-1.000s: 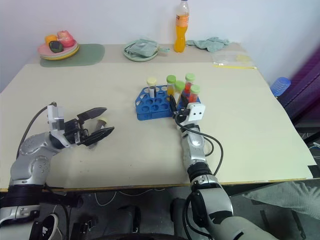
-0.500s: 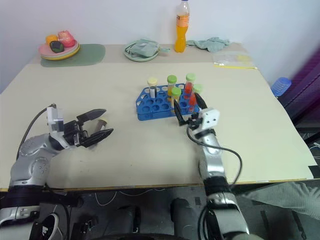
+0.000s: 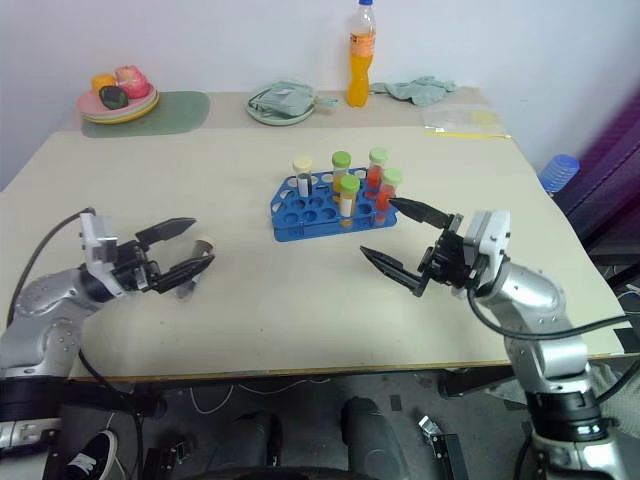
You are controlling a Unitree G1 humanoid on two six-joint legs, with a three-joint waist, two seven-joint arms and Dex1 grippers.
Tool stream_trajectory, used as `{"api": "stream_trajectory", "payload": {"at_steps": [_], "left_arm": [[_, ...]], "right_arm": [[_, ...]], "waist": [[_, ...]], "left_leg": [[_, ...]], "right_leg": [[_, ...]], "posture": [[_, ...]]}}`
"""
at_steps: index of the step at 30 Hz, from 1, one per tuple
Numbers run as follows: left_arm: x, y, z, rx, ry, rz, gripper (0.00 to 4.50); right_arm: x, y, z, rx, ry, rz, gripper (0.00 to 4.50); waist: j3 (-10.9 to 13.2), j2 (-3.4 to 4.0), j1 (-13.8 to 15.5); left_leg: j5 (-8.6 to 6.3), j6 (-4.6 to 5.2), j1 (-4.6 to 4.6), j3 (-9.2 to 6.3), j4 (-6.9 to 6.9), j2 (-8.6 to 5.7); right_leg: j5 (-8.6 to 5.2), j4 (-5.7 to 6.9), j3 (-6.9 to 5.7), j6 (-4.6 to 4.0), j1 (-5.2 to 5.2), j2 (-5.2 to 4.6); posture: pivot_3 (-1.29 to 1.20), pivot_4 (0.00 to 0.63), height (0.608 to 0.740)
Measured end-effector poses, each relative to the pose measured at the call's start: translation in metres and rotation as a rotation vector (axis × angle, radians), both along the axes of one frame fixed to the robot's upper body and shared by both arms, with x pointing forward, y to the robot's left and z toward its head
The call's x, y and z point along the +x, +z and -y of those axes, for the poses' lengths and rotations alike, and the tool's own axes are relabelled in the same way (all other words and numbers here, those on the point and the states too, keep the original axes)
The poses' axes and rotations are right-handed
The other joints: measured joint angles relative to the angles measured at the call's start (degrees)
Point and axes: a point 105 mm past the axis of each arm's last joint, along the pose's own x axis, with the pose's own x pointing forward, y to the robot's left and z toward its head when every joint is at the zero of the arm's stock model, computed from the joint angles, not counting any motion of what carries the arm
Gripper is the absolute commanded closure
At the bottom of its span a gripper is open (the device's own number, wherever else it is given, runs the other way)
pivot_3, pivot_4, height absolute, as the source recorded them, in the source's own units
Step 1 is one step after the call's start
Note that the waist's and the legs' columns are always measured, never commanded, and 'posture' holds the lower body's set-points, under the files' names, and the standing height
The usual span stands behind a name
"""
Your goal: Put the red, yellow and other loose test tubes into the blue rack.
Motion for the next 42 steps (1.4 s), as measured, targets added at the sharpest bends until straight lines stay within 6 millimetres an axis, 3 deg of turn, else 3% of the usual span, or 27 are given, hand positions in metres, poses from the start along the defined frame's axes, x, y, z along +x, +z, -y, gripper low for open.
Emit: {"api": "stream_trajectory", "payload": {"at_steps": [4,10,14,19,21,27,33,37,39,42], "left_arm": [[-0.003,0.017,0.004,0.014,0.027,0.029,0.00],[-0.006,0.005,-0.003,0.113,0.140,-0.171,0.00],[0.009,0.009,-0.006,0.259,0.296,-0.300,0.00],[0.033,0.044,-0.003,0.250,0.461,-0.480,0.00],[0.035,0.046,0.000,0.260,0.484,-0.561,0.00],[0.034,0.033,0.005,0.293,0.448,-0.853,0.00],[0.041,0.019,-0.002,0.329,0.469,-1.001,0.00],[0.041,-0.001,-0.005,0.332,0.476,-1.122,0.00],[0.043,-0.013,-0.001,0.347,0.479,-1.167,0.00],[0.054,-0.014,0.007,0.358,0.482,-1.176,0.00]], "right_arm": [[-0.004,0.000,-0.007,-0.004,0.074,-0.013,0.05],[-0.001,0.002,-0.013,0.007,0.112,-0.016,0.05],[-0.001,0.000,-0.018,0.017,0.131,-0.017,0.05],[0.002,-0.004,-0.024,0.028,0.130,-0.022,0.05],[0.001,-0.007,-0.026,0.023,0.139,-0.028,0.05],[0.001,-0.007,-0.028,0.009,0.149,-0.019,0.05],[0.000,-0.009,-0.032,0.026,0.157,-0.016,0.05],[0.001,-0.011,-0.033,0.018,0.155,-0.020,0.05],[0.001,-0.011,-0.034,0.022,0.153,-0.021,0.05],[0.001,-0.013,-0.037,0.024,0.160,-0.026,0.05]], "waist": [[0.01,-0.02,0.92],[0.02,-0.01,0.92],[0.11,-0.15,1.15],[0.16,-0.19,1.01],[0.16,-0.17,0.80],[0.17,-0.16,0.63],[0.17,-0.15,0.96],[0.17,-0.16,0.93],[0.17,-0.16,1.03],[0.19,-0.19,1.26]], "left_leg": [[-0.01,0.00,-0.05,0.01,0.00,-0.03],[-0.01,0.00,-0.04,-0.02,0.00,-0.02],[-0.01,0.00,-0.06,-0.09,0.06,-0.04],[-0.01,0.00,-0.06,-0.13,0.07,-0.09],[-0.01,0.00,-0.04,-0.13,0.03,-0.10],[-0.01,0.00,-0.01,-0.16,0.02,-0.08],[0.00,-0.01,-0.05,-0.15,0.04,-0.13],[0.00,-0.01,-0.07,-0.15,0.04,-0.13],[0.00,-0.01,-0.07,-0.16,0.06,-0.13],[0.00,-0.01,-0.12,-0.16,0.11,-0.15]], "right_leg": [[0.07,-0.04,0.00,0.17,0.00,-0.08],[-0.02,-0.02,-0.02,0.02,0.00,-0.06],[-0.02,0.00,-0.06,0.07,0.02,-0.04],[0.04,0.00,-0.10,0.26,0.07,-0.04],[0.03,0.01,-0.10,0.26,0.06,-0.03],[0.03,0.09,-0.09,0.25,0.00,0.01],[0.03,0.05,-0.10,0.25,0.02,-0.03],[0.03,0.06,-0.10,0.25,0.01,-0.03],[0.03,0.07,-0.11,0.25,0.01,-0.03],[0.03,0.04,-0.12,0.25,0.01,-0.02]], "posture": [[0.00,0.150,0.740],[0.00,0.150,0.740],[0.00,0.150,0.740],[0.00,0.150,0.740],[0.00,0.150,0.740],[0.00,0.150,0.740],[0.00,0.150,0.740],[0.00,0.150,0.740],[0.00,0.150,0.740],[0.00,0.150,0.740]]}}
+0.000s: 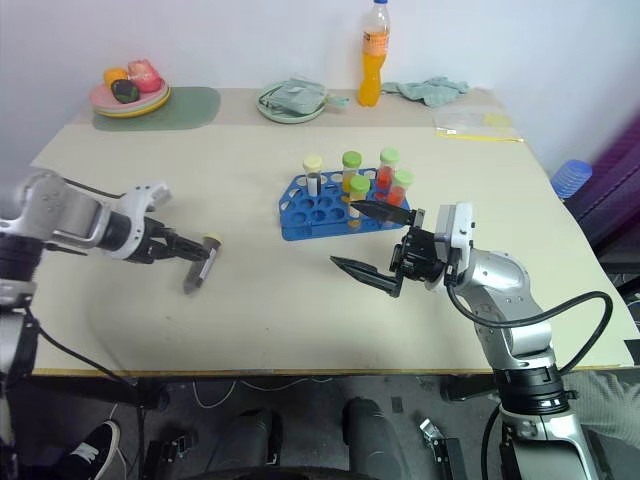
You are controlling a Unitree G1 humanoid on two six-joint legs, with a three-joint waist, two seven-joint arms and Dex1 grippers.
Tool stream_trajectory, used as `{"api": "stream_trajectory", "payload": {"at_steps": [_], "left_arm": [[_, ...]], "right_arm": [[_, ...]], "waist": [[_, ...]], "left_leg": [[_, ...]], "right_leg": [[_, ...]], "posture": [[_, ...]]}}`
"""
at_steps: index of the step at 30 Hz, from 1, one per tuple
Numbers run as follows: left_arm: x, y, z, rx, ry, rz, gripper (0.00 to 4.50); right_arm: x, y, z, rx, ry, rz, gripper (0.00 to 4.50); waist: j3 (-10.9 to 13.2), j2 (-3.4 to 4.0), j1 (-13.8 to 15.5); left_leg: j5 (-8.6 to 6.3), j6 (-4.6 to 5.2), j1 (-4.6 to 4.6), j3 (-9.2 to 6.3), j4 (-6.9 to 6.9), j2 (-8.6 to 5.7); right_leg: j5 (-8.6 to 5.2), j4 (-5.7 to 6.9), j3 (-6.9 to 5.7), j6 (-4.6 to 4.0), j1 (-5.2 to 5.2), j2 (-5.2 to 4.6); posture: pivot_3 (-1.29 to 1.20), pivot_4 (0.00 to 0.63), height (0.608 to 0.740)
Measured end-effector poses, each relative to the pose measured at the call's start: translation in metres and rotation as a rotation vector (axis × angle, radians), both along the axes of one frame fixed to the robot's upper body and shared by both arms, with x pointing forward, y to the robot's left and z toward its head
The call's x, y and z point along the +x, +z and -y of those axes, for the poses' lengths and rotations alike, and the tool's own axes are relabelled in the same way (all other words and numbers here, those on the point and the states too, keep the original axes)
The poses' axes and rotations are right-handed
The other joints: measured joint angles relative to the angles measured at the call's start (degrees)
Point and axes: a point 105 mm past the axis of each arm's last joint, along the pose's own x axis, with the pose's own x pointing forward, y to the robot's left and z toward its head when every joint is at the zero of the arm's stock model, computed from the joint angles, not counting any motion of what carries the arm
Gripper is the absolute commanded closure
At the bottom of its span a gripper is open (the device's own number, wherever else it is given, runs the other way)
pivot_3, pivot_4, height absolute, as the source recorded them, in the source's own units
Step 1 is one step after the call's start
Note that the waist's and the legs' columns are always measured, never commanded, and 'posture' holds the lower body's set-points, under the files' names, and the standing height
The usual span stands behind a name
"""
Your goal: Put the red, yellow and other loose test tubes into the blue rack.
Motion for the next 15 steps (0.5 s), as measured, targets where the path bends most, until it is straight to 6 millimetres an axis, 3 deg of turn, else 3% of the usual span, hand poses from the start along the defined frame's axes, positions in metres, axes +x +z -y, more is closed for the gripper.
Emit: {"api": "stream_trajectory", "payload": {"at_steps": [3,9,15], "left_arm": [[0.008,0.009,0.003,0.003,-0.001,0.022,0.00],[0.004,-0.013,0.001,0.007,0.012,-0.078,0.00],[0.007,-0.014,0.002,0.012,0.006,-0.102,0.00]], "right_arm": [[0.000,-0.001,-0.002,0.000,0.005,-0.003,0.05],[0.001,-0.001,-0.002,-0.007,-0.002,-0.002,0.05],[0.003,-0.002,-0.001,-0.011,-0.008,-0.003,0.05]], "waist": [[0.00,0.00,-0.16],[-0.01,0.02,-0.53],[-0.01,0.02,-0.14]], "left_leg": [[0.00,0.00,0.01,0.01,-0.04,-0.01],[0.00,0.00,0.05,0.01,-0.05,0.01],[0.00,0.00,0.03,0.01,-0.02,-0.02]], "right_leg": [[0.00,-0.02,0.01,0.00,0.00,-0.01],[0.00,0.03,0.03,0.01,-0.02,0.02],[-0.01,0.01,0.02,0.01,0.01,-0.01]], "posture": [[0.00,0.150,0.740],[0.00,0.150,0.740],[0.00,0.150,0.740]]}}
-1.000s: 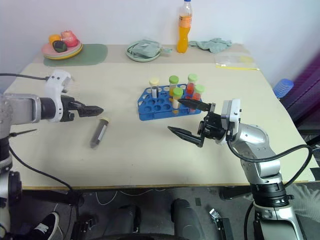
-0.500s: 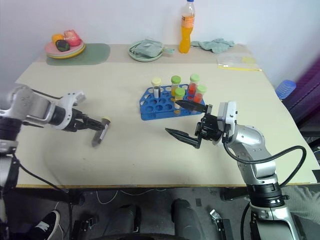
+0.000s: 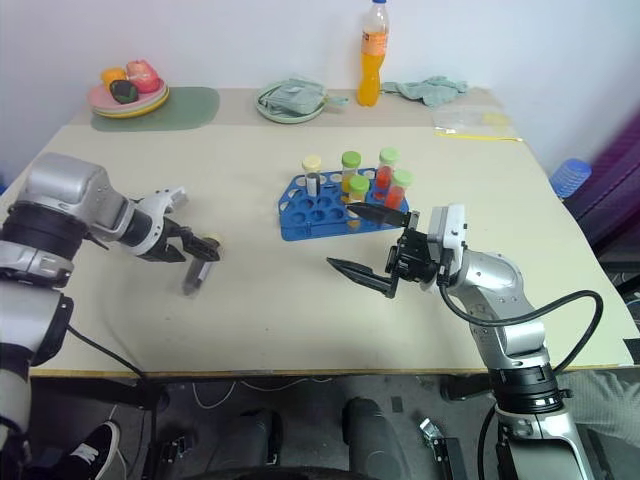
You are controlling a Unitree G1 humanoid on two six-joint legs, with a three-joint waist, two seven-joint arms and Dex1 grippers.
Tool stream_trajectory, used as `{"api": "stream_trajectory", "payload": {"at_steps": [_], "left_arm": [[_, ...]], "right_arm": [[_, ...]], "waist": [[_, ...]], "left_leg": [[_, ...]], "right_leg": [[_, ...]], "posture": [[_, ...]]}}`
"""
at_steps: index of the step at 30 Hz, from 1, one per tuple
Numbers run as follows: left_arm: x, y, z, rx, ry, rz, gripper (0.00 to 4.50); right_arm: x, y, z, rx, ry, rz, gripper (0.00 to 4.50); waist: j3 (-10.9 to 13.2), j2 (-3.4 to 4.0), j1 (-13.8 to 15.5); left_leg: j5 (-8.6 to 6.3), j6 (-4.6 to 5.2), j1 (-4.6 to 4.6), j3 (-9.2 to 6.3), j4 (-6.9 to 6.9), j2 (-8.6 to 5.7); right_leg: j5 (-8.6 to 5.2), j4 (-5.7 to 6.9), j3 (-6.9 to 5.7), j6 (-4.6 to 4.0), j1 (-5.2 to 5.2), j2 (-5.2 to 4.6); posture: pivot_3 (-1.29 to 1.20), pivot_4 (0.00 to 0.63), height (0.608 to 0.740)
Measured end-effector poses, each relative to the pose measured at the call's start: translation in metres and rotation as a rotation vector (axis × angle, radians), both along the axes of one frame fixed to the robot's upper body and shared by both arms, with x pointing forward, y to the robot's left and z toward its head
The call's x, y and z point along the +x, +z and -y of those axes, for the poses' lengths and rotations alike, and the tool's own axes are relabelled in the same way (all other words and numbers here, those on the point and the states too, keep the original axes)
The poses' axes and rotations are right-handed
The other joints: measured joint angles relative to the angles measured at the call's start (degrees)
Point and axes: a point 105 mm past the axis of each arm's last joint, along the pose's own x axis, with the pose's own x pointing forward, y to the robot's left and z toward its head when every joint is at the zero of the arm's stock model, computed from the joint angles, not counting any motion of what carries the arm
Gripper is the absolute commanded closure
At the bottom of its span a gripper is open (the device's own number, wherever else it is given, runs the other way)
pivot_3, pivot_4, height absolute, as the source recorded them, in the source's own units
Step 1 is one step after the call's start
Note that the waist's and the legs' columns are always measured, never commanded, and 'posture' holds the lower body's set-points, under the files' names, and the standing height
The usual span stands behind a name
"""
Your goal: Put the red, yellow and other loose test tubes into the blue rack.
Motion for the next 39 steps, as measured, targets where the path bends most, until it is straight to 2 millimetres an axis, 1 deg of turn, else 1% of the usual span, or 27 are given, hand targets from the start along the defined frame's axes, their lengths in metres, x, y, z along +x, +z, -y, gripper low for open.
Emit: {"api": "stream_trajectory", "payload": {"at_steps": [2,5,7,9,11,15,17,21,22,23,24,25,27,29,30,32,33,37,39], "left_arm": [[0.002,-0.001,0.002,0.002,-0.003,-0.002,0.00],[0.004,-0.004,0.002,0.014,-0.008,0.001,0.83],[0.005,-0.006,0.000,0.030,-0.008,0.005,1.78],[0.006,-0.008,0.007,0.011,-0.032,0.006,2.84],[0.007,-0.009,0.011,-0.002,-0.046,0.007,3.69],[0.006,-0.010,0.010,-0.031,-0.032,0.012,3.74],[0.005,-0.010,0.008,-0.030,-0.042,0.048,3.74],[0.007,-0.007,0.008,-0.057,-0.041,0.211,3.74],[0.009,-0.001,0.010,-0.079,-0.047,0.287,3.74],[0.014,0.010,0.016,-0.123,-0.069,0.455,3.74],[0.015,0.024,0.027,-0.190,-0.109,0.627,3.74],[0.012,0.037,0.036,-0.254,-0.139,0.782,3.74],[0.000,0.052,0.049,-0.318,-0.207,0.994,3.74],[-0.006,0.062,0.049,-0.301,-0.243,1.157,3.74],[-0.008,0.064,0.049,-0.293,-0.258,1.210,3.74],[-0.009,0.070,0.056,-0.308,-0.282,1.347,3.74],[-0.008,0.069,0.059,-0.305,-0.288,1.380,3.74],[0.011,0.064,0.072,-0.215,-0.299,1.524,3.74],[0.019,0.057,0.084,-0.188,-0.322,1.557,3.74]], "right_arm": [[0.001,0.003,-0.001,-0.001,0.001,0.011,0.05],[0.001,0.003,-0.001,0.002,-0.001,0.014,0.00],[0.001,0.003,-0.001,0.004,-0.002,0.013,0.00],[0.002,0.003,-0.001,0.003,-0.004,0.013,0.00],[0.002,0.002,-0.001,-0.002,-0.009,0.012,0.00],[0.002,0.001,-0.001,-0.009,-0.018,0.015,0.00],[0.002,0.000,0.000,-0.009,-0.023,0.012,0.00],[0.001,-0.004,0.001,-0.008,-0.036,-0.001,0.00],[0.001,-0.004,0.001,-0.008,-0.038,-0.003,0.00],[0.001,-0.005,0.002,-0.006,-0.046,-0.005,0.00],[0.001,-0.005,0.003,-0.005,-0.054,-0.005,0.00],[0.002,-0.004,0.003,-0.003,-0.060,-0.003,0.00],[0.003,-0.004,0.004,0.000,-0.071,-0.001,0.00],[0.003,-0.004,0.005,0.000,-0.077,0.002,0.00],[0.003,-0.003,0.006,-0.001,-0.079,0.005,0.00],[0.004,-0.002,0.008,-0.001,-0.088,0.012,0.00],[0.004,-0.002,0.007,0.000,-0.091,0.014,0.00],[0.008,0.000,0.010,0.002,-0.119,0.021,0.00],[0.009,0.002,0.010,0.003,-0.132,0.030,0.00]], "waist": [[-0.03,0.05,0.11],[-0.08,0.14,0.25],[-0.08,0.14,0.33],[-0.08,0.14,0.61],[-0.08,0.14,0.88],[-0.08,0.14,0.98],[-0.08,0.15,0.96],[-0.07,0.15,1.09],[-0.06,0.16,1.15],[-0.06,0.16,1.29],[-0.05,0.14,1.41],[-0.06,0.14,1.51],[-0.06,0.14,1.52],[-0.06,0.14,1.50],[-0.06,0.15,1.48],[-0.06,0.15,1.66],[-0.06,0.15,1.68],[-0.06,0.14,1.62],[-0.06,0.14,1.53]], "left_leg": [[0.00,0.00,0.05,0.00,0.02,-0.01],[0.00,0.00,0.08,-0.01,0.03,-0.01],[0.00,0.00,0.07,0.00,0.05,-0.01],[0.00,0.00,0.05,0.00,0.07,-0.01],[0.00,0.00,0.05,0.00,0.07,-0.01],[0.00,0.00,0.05,0.00,0.06,0.00],[0.00,0.00,0.06,0.00,0.06,0.01],[0.00,0.00,0.04,-0.04,0.10,0.04],[0.01,-0.01,0.03,-0.04,0.12,0.04],[0.01,-0.02,0.01,-0.03,0.13,0.06],[0.02,-0.06,-0.03,-0.02,0.13,0.09],[0.04,-0.12,-0.04,0.03,0.12,0.10],[0.04,-0.14,-0.03,0.07,0.10,0.03],[0.05,-0.15,0.05,0.09,0.09,-0.01],[0.05,-0.15,0.06,0.09,0.09,-0.01],[0.05,-0.14,0.07,0.07,0.15,-0.03],[0.05,-0.14,0.06,0.07,0.17,-0.03],[0.05,-0.13,0.05,0.08,0.19,-0.06],[0.03,-0.10,0.02,0.07,0.18,-0.06]], "right_leg": [[0.00,0.00,0.00,0.00,0.06,0.00],[0.00,0.02,0.00,0.00,0.09,0.00],[0.00,0.02,0.00,0.00,0.09,0.00],[0.00,0.01,0.00,0.01,0.09,-0.01],[0.00,0.01,0.00,0.01,0.09,-0.01],[0.00,0.01,0.00,0.01,0.08,0.00],[0.00,0.02,0.01,0.01,0.08,-0.02],[0.01,0.08,-0.01,0.00,0.07,-0.02],[0.01,0.08,-0.01,0.00,0.06,-0.05],[0.01,0.06,-0.03,0.00,0.06,-0.11],[0.02,0.05,-0.05,-0.01,0.06,-0.18],[0.03,0.02,-0.05,-0.02,0.05,-0.26],[0.03,-0.01,-0.04,-0.02,0.06,-0.35],[0.04,-0.02,-0.03,-0.03,0.10,-0.31],[0.04,-0.04,-0.02,-0.04,0.11,-0.28],[0.03,-0.07,-0.03,-0.05,0.20,-0.25],[0.03,-0.10,-0.02,-0.06,0.21,-0.23],[0.04,-0.11,-0.01,-0.03,0.21,-0.18],[0.05,-0.12,0.00,-0.01,0.21,-0.16]], "posture": [[0.00,0.150,0.740],[0.00,0.150,0.740],[0.00,0.150,0.740],[0.00,0.150,0.740],[0.00,0.150,0.740],[0.00,0.150,0.740],[0.00,0.150,0.740],[0.00,0.150,0.740],[0.00,0.150,0.740],[0.00,0.150,0.740],[0.00,0.150,0.740],[0.00,0.150,0.740],[0.00,0.150,0.740],[0.00,0.150,0.740],[0.00,0.150,0.740],[0.00,0.150,0.740],[0.00,0.150,0.740],[0.00,0.150,0.740],[0.00,0.150,0.740]]}}
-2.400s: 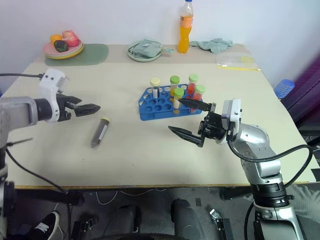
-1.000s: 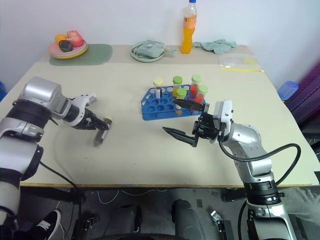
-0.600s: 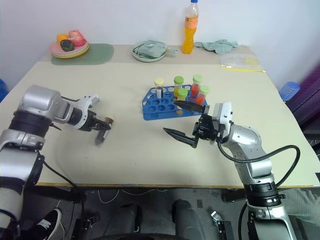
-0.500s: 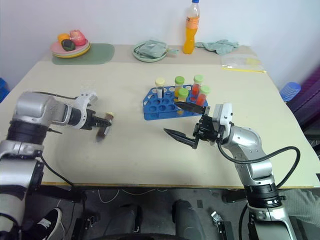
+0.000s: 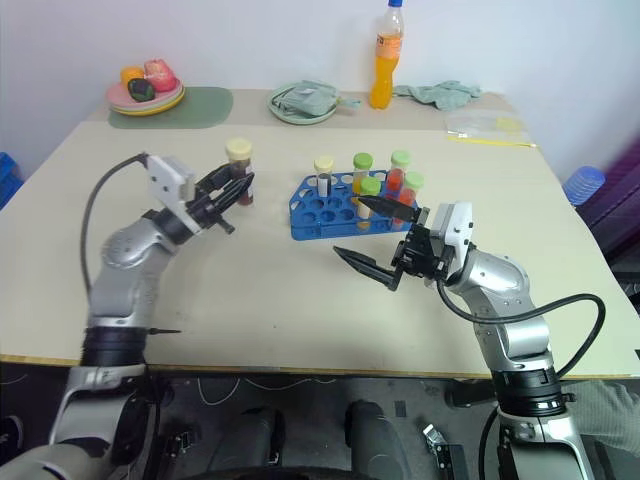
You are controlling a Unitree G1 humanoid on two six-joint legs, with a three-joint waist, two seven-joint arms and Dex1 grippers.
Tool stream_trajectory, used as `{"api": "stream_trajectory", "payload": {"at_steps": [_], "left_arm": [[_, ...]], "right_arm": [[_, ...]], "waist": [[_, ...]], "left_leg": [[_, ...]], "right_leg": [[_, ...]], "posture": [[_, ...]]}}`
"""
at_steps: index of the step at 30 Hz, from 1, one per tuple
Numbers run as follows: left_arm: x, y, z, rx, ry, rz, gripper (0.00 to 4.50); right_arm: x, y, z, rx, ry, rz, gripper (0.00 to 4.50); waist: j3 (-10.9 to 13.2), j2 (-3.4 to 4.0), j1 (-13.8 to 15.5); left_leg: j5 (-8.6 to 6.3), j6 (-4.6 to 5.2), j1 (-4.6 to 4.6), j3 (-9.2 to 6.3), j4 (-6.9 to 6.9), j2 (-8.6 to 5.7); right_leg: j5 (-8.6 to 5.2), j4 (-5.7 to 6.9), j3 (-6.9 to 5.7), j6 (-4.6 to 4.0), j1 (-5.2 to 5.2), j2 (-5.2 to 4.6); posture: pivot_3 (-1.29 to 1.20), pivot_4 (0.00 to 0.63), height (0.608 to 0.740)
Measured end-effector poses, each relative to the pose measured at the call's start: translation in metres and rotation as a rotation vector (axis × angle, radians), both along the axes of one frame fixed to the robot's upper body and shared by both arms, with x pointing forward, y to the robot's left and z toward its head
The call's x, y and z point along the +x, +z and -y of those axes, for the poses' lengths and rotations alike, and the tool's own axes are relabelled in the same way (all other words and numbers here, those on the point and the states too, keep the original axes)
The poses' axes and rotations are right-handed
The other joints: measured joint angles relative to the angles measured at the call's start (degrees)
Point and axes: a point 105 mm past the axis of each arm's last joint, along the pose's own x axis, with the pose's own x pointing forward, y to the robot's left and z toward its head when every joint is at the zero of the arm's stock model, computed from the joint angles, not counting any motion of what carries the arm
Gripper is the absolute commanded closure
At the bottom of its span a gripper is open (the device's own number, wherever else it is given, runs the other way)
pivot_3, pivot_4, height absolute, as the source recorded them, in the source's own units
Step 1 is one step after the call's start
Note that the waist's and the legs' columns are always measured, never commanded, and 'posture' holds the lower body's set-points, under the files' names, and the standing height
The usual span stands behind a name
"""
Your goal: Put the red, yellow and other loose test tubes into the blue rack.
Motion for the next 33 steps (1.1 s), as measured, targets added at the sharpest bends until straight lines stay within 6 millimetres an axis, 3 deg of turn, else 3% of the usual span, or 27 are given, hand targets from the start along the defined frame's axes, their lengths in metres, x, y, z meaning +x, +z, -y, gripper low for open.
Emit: {"api": "stream_trajectory", "payload": {"at_steps": [5,17,22,33], "left_arm": [[0.008,-0.007,0.033,0.021,-0.049,0.100,3.74],[0.004,-0.037,0.070,-0.008,-0.121,0.172,3.74],[0.008,-0.035,0.086,-0.028,-0.152,0.173,3.74],[0.012,-0.046,0.097,-0.053,-0.165,0.111,3.74]], "right_arm": [[0.002,0.001,0.003,0.012,-0.033,0.000,0.00],[0.000,0.003,0.012,0.034,-0.141,0.012,0.00],[-0.003,0.004,0.016,0.022,-0.163,0.013,0.00],[-0.003,0.008,0.021,0.016,-0.188,0.014,0.00]], "waist": [[0.00,0.00,-0.13],[0.00,0.00,0.01],[0.00,0.00,-0.01],[0.00,0.00,-0.07]], "left_leg": [[-0.03,0.05,0.00,0.00,-0.01,0.01],[-0.03,0.06,0.00,-0.01,0.00,0.02],[-0.03,0.06,0.00,-0.02,0.00,0.02],[-0.03,0.07,0.02,-0.03,-0.01,0.03]], "right_leg": [[0.03,0.00,0.00,0.06,-0.01,0.02],[0.04,0.00,0.01,0.08,0.00,0.07],[0.03,0.00,0.01,0.08,0.00,0.09],[0.03,0.00,0.01,0.09,0.00,0.14]], "posture": [[0.00,0.150,0.740],[0.00,0.150,0.740],[0.00,0.150,0.740],[0.00,0.150,0.740]]}}
